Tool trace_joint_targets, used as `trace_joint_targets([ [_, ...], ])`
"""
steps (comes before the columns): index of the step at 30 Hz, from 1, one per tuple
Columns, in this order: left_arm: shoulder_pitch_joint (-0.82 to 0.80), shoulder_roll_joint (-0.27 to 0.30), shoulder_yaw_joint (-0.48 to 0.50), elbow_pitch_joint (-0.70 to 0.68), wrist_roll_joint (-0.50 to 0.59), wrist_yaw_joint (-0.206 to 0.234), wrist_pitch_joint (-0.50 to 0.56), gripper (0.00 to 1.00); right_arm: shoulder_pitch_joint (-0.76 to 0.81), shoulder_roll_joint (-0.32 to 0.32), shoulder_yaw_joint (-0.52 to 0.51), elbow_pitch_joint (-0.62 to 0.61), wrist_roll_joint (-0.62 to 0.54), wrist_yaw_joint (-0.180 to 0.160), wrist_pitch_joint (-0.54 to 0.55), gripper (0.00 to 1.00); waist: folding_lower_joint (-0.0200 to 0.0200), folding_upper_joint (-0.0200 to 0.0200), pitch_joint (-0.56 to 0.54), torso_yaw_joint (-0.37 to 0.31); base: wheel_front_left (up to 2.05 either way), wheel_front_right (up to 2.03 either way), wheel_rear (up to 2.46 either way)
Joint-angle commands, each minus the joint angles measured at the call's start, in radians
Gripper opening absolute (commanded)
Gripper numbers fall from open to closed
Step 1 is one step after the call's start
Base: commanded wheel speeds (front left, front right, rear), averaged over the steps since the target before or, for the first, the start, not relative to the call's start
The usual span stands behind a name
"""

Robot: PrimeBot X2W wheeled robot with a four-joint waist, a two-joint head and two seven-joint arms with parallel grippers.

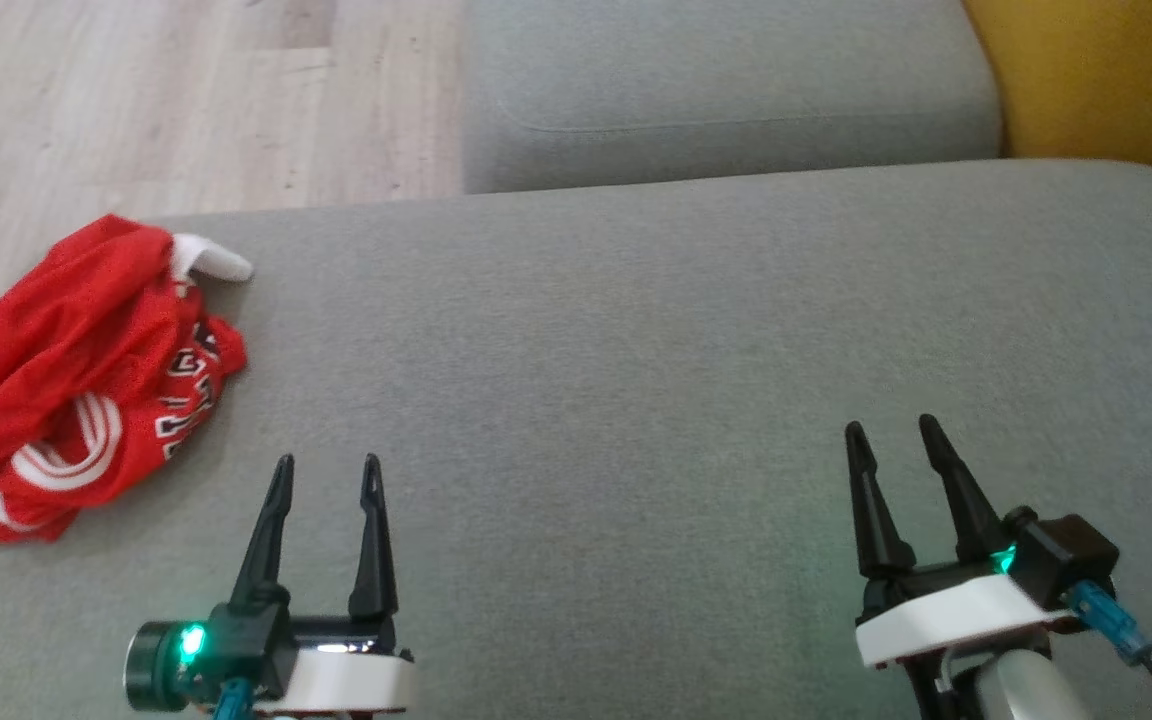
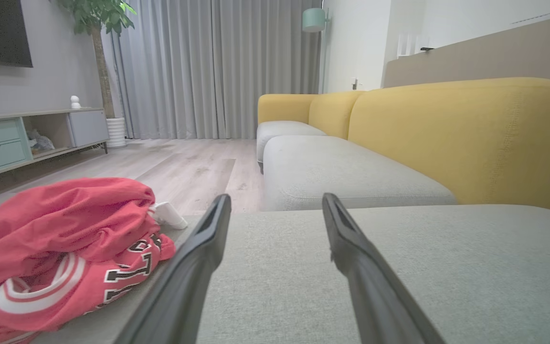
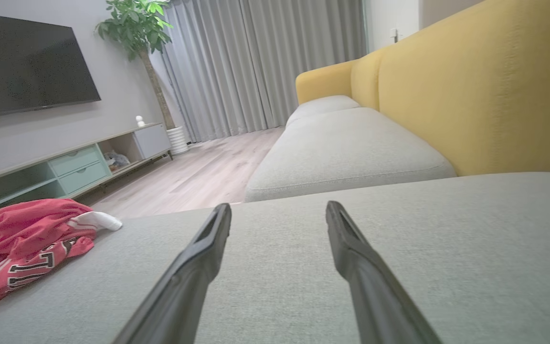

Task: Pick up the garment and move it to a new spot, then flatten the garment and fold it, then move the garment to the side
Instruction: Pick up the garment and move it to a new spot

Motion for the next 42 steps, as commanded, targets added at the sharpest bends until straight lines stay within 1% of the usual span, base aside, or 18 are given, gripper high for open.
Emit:
trace_joint_targets([
  [1, -0.019, -0.005, 0.045, -0.026, 0.012, -0.005, -0.01, 1.0, -0.027, -0.009, 0.033, -0.037, 0.012, -0.001, -0.011, 1.0, 0.0, 0.0, -0.007, 0.025, 0.0, 0.0, 0.0],
  [10, 0.001, -0.005, 0.081, -0.012, 0.032, -0.017, -0.01, 1.0, -0.008, -0.009, 0.098, -0.041, 0.04, -0.001, -0.011, 1.0, 0.0, 0.0, -0.032, 0.149, 0.0, 0.0, 0.0],
  [15, 0.013, 0.001, 0.105, -0.015, 0.039, -0.022, -0.01, 1.0, -0.005, -0.009, 0.138, -0.039, 0.038, -0.001, -0.011, 1.0, 0.0, 0.0, -0.039, 0.214, 0.0, 0.0, 0.0],
  [24, 0.026, 0.002, 0.135, -0.024, 0.048, -0.029, -0.01, 1.0, -0.007, -0.009, 0.178, -0.047, 0.058, -0.001, -0.011, 1.0, 0.0, 0.0, -0.047, 0.302, 0.0, 0.0, 0.0],
  [34, 0.035, 0.002, 0.154, -0.035, 0.055, -0.036, -0.01, 1.0, 0.0, -0.009, 0.192, -0.048, 0.064, -0.001, -0.011, 1.0, 0.0, 0.0, -0.055, 0.341, 0.0, 0.0, 0.0],
  [42, 0.019, 0.021, 0.186, -0.044, 0.059, -0.038, -0.01, 1.0, -0.003, -0.009, 0.202, -0.053, 0.065, -0.001, -0.011, 1.0, 0.0, 0.0, -0.04, 0.32, 0.0, 0.0, 0.0],
])
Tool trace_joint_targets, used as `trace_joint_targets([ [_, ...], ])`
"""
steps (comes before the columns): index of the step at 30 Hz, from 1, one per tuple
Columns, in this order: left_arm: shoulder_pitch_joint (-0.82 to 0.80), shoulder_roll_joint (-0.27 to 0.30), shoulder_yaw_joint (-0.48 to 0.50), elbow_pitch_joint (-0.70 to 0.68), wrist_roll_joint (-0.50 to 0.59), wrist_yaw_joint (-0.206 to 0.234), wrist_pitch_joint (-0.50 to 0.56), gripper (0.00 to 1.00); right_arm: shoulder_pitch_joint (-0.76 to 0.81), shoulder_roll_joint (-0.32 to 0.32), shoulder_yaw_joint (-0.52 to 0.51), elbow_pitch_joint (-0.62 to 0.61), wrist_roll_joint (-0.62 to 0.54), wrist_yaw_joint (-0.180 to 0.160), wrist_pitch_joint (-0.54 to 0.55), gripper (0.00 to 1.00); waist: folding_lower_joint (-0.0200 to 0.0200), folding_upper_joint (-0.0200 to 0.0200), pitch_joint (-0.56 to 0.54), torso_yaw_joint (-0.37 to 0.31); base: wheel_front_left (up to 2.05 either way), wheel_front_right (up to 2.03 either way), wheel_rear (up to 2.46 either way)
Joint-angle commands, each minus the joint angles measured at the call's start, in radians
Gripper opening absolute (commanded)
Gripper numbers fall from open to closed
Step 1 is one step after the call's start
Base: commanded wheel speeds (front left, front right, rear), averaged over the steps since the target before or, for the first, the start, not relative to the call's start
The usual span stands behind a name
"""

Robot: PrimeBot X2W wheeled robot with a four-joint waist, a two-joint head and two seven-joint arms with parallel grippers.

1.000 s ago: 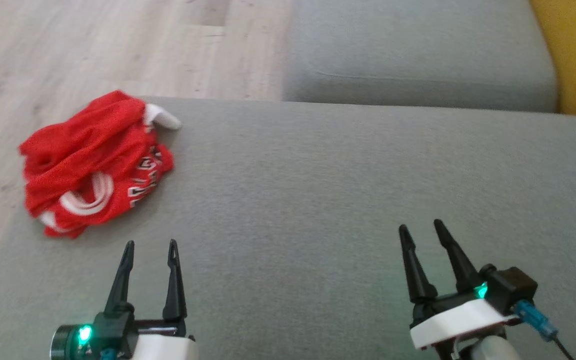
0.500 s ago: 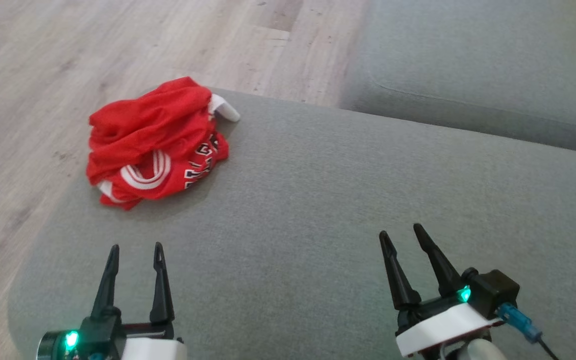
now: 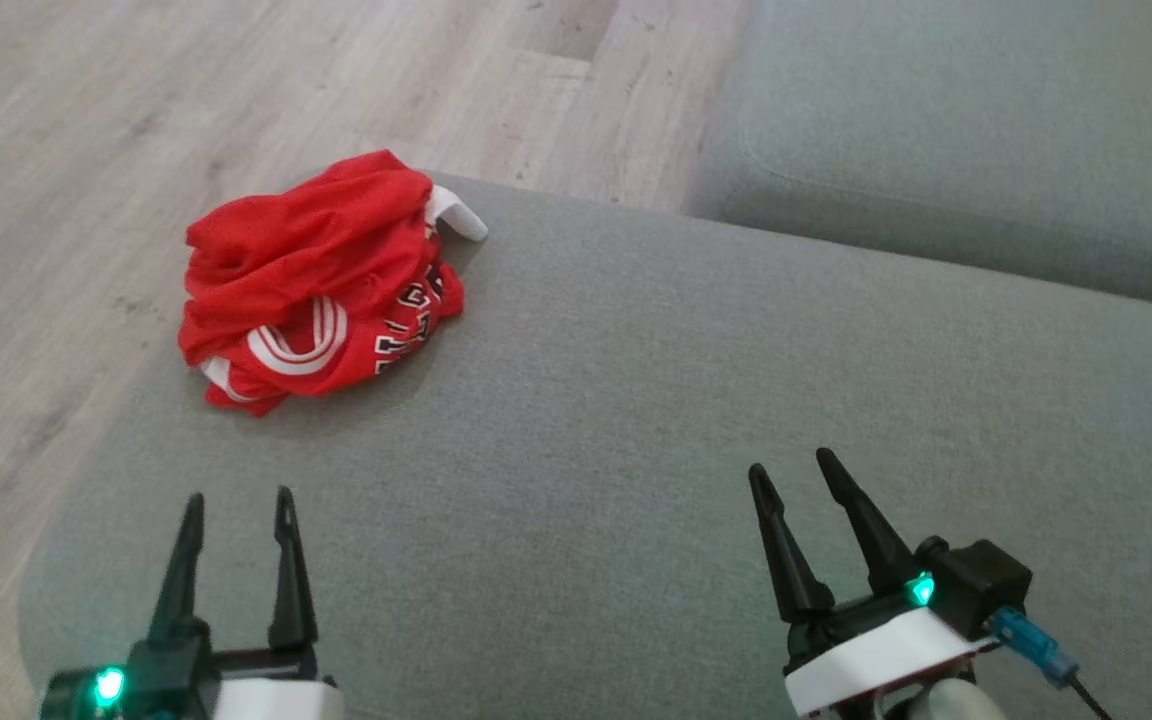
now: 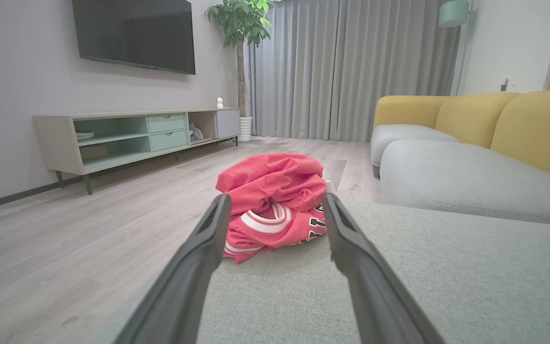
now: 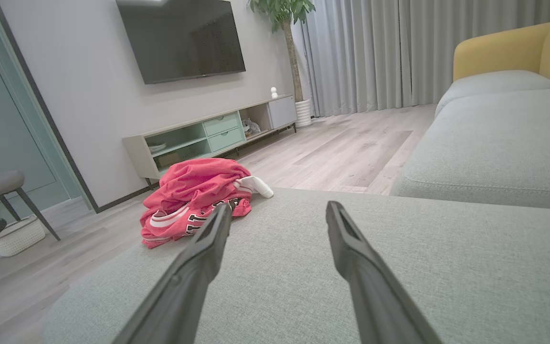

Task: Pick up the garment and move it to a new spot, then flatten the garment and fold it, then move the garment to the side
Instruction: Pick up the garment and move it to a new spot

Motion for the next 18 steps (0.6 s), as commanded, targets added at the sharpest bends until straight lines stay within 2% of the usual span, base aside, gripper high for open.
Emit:
trace_joint_targets([
  [1, -0.065, 0.014, 0.039, -0.04, 0.01, -0.004, -0.01, 1.0, -0.031, -0.008, 0.018, -0.037, 0.001, -0.001, -0.011, 1.0, 0.0001, 0.0, 0.011, -0.01, 0.0, 0.0, 0.0],
  [6, -0.178, 0.093, 0.042, -0.022, 0.03, -0.046, 0.029, 1.0, -0.045, -0.008, -0.017, -0.049, -0.016, -0.001, -0.011, 1.0, 0.0001, 0.0, 0.071, -0.048, 0.0, 0.0, 0.0],
  [10, -0.351, 0.186, 0.03, 0.044, 0.028, -0.136, 0.149, 1.0, -0.072, -0.008, -0.043, -0.062, -0.042, -0.001, -0.011, 1.0, 0.0001, 0.0, 0.145, -0.075, 0.0, 0.0, 0.0],
  [13, -0.502, 0.266, 0.013, 0.126, 0.025, -0.185, 0.249, 1.0, -0.098, -0.008, -0.061, -0.076, -0.065, -0.001, -0.011, 1.0, 0.0001, 0.0, 0.202, -0.096, 0.0, 0.0, 0.0],
  [18, -0.711, 0.371, -0.069, 0.275, -0.014, -0.215, 0.374, 1.0, -0.137, -0.008, -0.09, -0.086, -0.088, -0.001, -0.011, 1.0, 0.0001, 0.0, 0.292, -0.136, 0.0, 0.0, 0.0],
])
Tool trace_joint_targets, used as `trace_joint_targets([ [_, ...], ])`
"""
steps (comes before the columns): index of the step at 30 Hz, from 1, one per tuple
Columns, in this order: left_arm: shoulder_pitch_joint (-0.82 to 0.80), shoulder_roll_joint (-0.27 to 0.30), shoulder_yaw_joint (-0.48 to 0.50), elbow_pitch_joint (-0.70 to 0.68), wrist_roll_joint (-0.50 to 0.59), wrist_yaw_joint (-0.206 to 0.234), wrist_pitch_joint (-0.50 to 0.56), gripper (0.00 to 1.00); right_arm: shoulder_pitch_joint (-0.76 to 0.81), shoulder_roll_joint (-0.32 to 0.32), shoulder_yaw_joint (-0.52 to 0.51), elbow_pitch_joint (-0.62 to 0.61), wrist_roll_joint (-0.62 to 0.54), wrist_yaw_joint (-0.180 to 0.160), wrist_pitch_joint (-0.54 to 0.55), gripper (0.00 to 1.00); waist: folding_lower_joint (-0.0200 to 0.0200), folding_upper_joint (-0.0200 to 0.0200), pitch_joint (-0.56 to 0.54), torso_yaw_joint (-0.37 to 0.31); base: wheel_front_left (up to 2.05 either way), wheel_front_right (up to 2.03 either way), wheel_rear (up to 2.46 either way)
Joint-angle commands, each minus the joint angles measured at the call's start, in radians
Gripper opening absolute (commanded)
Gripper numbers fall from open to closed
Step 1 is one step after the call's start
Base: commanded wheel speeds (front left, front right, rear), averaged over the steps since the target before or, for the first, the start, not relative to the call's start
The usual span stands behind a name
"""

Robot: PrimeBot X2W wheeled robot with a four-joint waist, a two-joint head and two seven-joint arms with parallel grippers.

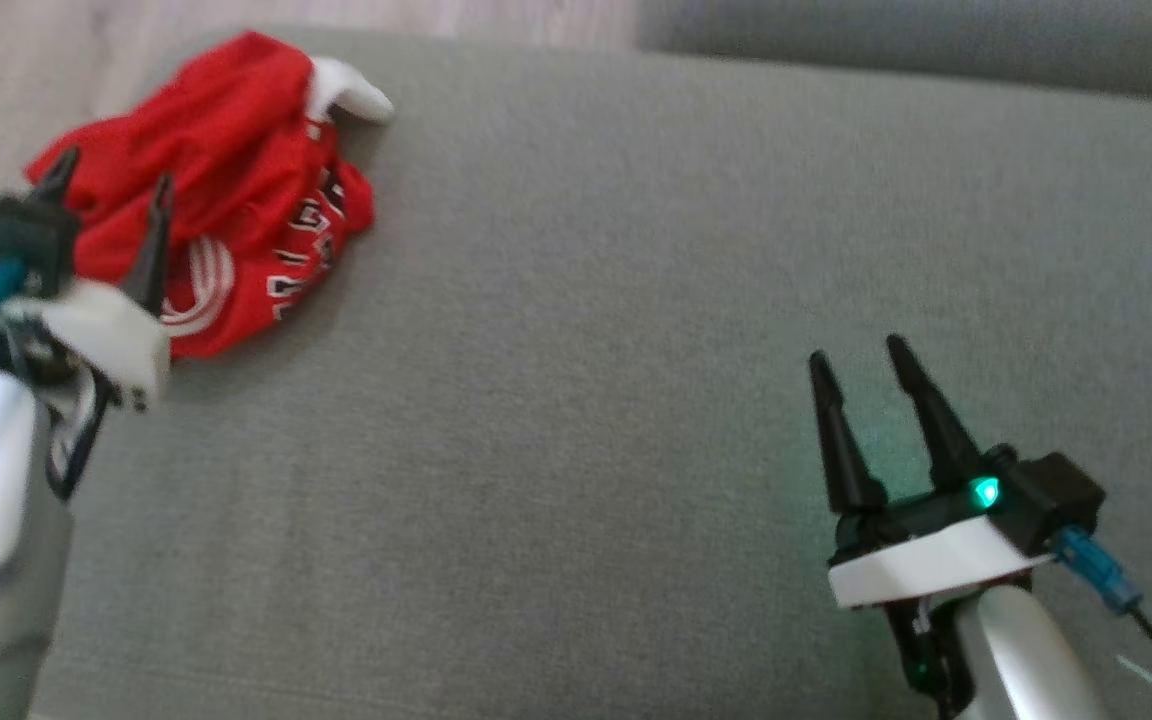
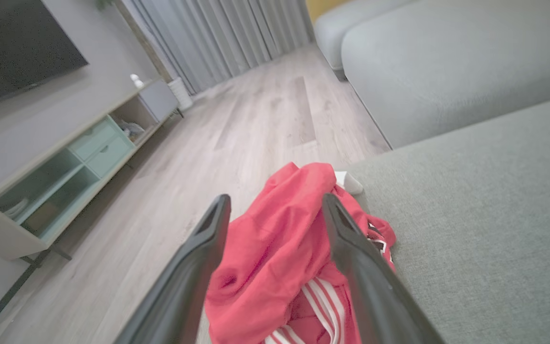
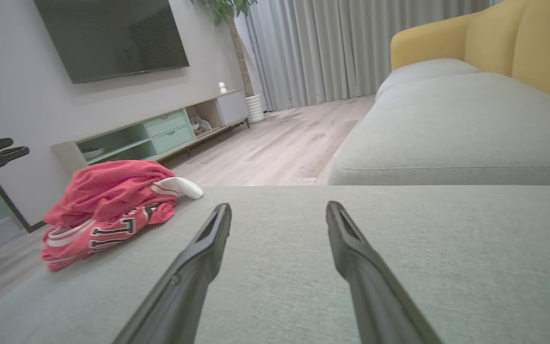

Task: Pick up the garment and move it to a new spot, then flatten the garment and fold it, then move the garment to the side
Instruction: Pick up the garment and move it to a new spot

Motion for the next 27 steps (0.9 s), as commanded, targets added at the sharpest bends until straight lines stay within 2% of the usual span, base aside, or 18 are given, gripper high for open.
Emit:
trace_joint_targets([
  [1, -0.098, 0.068, -0.009, 0.018, -0.023, -0.004, 0.029, 1.0, -0.041, -0.006, 0.006, -0.033, -0.016, -0.001, -0.011, 1.0, -0.0003, 0.0, 0.08, -0.044, 0.0, 0.0, 0.0],
  [6, -0.23, 0.134, -0.146, 0.131, -0.103, -0.005, 0.066, 1.0, -0.068, -0.006, -0.01, -0.037, -0.028, -0.001, -0.011, 1.0, -0.0003, 0.0, 0.138, -0.066, 0.0, 0.0, 0.0],
  [9, -0.296, 0.15, -0.206, 0.203, -0.132, -0.005, 0.066, 1.0, -0.078, -0.006, -0.024, -0.039, -0.031, -0.001, -0.011, 1.0, -0.0003, 0.0, 0.166, -0.072, 0.0, 0.0, 0.0],
  [11, -0.315, 0.153, -0.22, 0.229, -0.138, -0.005, 0.064, 1.0, -0.081, -0.006, -0.023, -0.039, -0.032, -0.001, -0.011, 1.0, -0.0003, 0.0, 0.172, -0.076, 0.0, 0.0, 0.0],
  [15, -0.384, 0.157, -0.238, 0.368, -0.15, 0.001, 0.052, 1.0, -0.093, -0.006, -0.013, -0.042, -0.025, -0.001, -0.011, 1.0, -0.0003, 0.0, 0.19, -0.1, 0.0, 0.0, 0.0],
  [16, -0.393, 0.154, -0.237, 0.392, -0.151, 0.005, 0.043, 0.72, -0.093, -0.006, -0.013, -0.043, -0.023, -0.001, -0.011, 1.0, -0.0003, 0.0, 0.19, -0.104, 0.0, 0.0, 0.0],
  [17, -0.4, 0.15, -0.236, 0.414, -0.153, 0.007, 0.036, 0.0, -0.092, -0.006, -0.013, -0.044, -0.021, -0.001, -0.011, 1.0, -0.0003, 0.0, 0.19, -0.107, 0.0, 0.0, 0.0],
  [21, -0.422, 0.14, -0.247, 0.475, -0.156, 0.004, 0.0, 0.0, -0.083, -0.006, -0.024, -0.043, -0.02, -0.001, -0.011, 1.0, -0.0003, 0.0, 0.184, -0.113, 0.0, 0.0, 0.0],
  [27, -0.457, 0.138, -0.24, 0.485, -0.157, 0.011, -0.146, 0.0, -0.067, -0.006, -0.027, -0.032, -0.009, -0.001, -0.011, 1.0, -0.0003, 0.0, 0.14, -0.103, 0.0, 0.0, 0.0],
])
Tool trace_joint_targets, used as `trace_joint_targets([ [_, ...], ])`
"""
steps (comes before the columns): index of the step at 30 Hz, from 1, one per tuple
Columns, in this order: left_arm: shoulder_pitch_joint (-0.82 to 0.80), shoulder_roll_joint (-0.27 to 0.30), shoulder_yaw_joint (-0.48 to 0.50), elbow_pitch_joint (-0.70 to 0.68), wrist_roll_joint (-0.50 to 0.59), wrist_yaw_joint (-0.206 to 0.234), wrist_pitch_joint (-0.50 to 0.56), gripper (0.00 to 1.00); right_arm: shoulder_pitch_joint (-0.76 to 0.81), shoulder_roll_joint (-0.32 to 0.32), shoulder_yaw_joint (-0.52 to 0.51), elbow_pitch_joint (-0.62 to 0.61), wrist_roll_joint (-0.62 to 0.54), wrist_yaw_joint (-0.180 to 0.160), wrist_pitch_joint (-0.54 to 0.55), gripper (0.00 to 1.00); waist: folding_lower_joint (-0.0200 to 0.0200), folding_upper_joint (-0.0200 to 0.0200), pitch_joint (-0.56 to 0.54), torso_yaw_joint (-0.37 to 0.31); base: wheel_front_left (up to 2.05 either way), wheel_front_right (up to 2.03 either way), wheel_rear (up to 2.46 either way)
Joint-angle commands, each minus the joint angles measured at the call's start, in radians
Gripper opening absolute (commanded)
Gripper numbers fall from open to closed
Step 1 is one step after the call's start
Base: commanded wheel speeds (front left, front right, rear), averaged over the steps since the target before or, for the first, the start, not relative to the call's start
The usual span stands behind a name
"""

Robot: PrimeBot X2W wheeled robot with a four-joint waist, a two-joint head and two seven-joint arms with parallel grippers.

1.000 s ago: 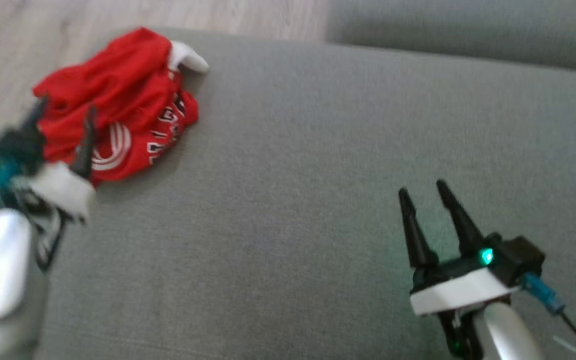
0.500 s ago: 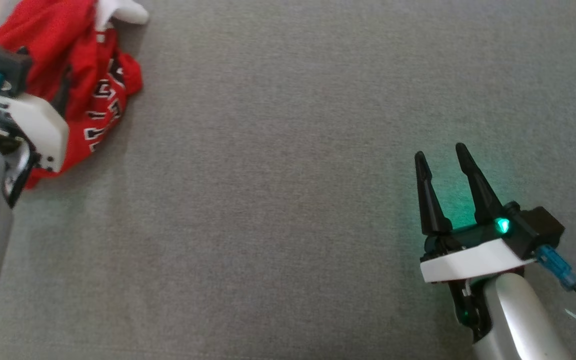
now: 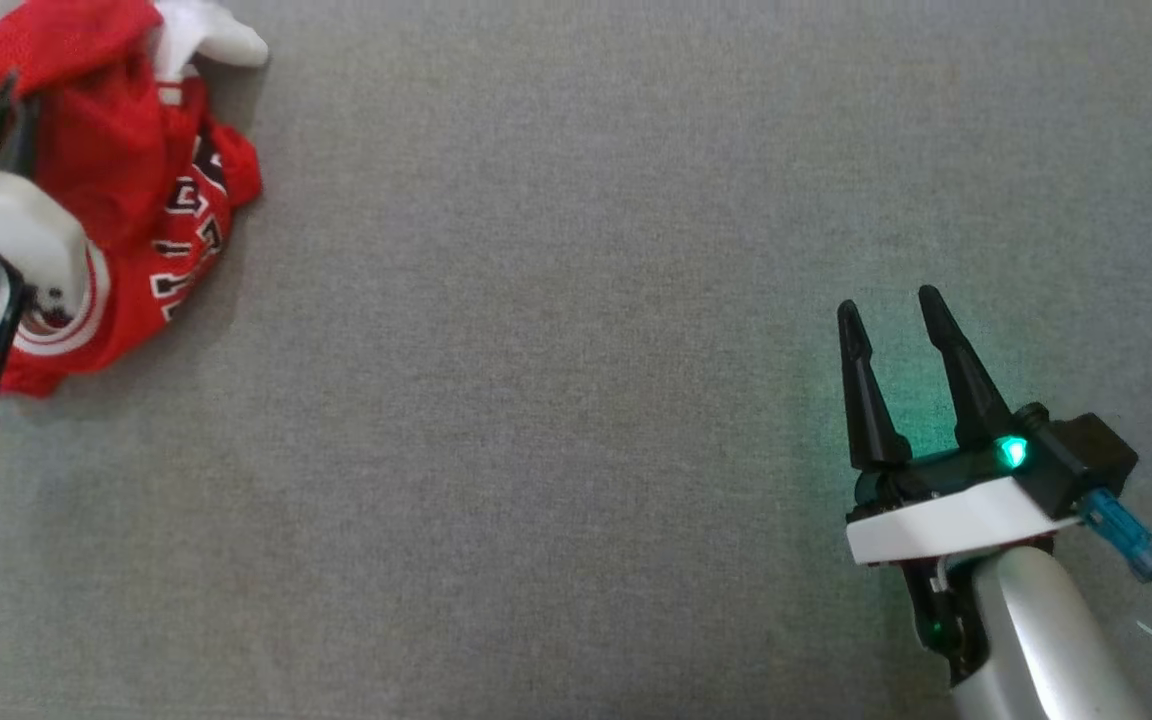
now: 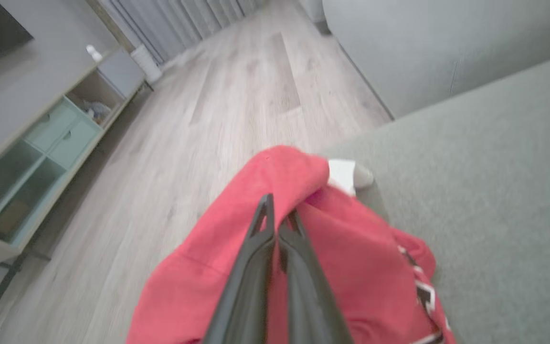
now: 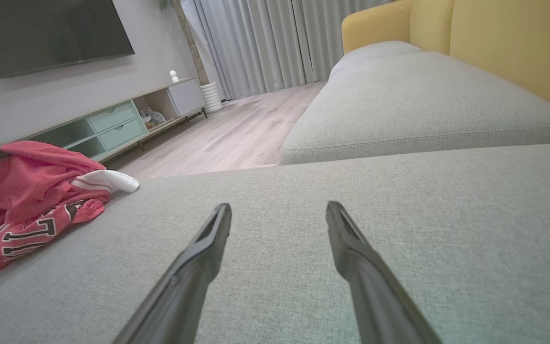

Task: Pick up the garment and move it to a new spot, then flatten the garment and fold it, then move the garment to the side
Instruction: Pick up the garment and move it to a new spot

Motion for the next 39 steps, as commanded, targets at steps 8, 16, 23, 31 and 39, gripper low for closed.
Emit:
trace_joint_targets([
  [8, -0.077, 0.049, 0.064, -0.164, -0.02, 0.05, -0.165, 0.0, 0.041, -0.003, 0.041, -0.009, 0.028, -0.001, -0.011, 1.0, 0.0, 0.0, -0.143, 0.023, 0.0, 0.0, 0.0],
  [16, 0.003, 0.056, 0.045, -0.51, -0.035, 0.072, -0.082, 0.0, 0.071, -0.003, 0.058, -0.008, 0.068, -0.001, -0.011, 1.0, 0.0, 0.0, -0.248, -0.018, 0.0, 0.0, 0.0],
  [23, 0.127, 0.021, -0.002, -0.834, -0.077, 0.106, 0.075, 0.0, 0.057, -0.003, 0.06, -0.02, 0.084, -0.001, -0.011, 1.0, 0.0, 0.0, -0.257, -0.114, 0.0, 0.0, 0.0],
  [31, 0.182, -0.05, -0.085, -0.967, -0.075, 0.133, 0.146, 0.0, 0.021, -0.003, 0.059, -0.036, 0.106, -0.001, -0.011, 1.0, 0.0, 0.0, -0.217, -0.251, 0.0, 0.0, 0.0],
  [39, 0.118, -0.148, -0.134, -0.887, -0.061, 0.144, 0.127, 0.0, -0.022, -0.003, 0.063, -0.059, 0.165, -0.001, -0.011, 1.0, 0.0, 0.0, -0.147, -0.403, 0.0, 0.0, 0.0],
])
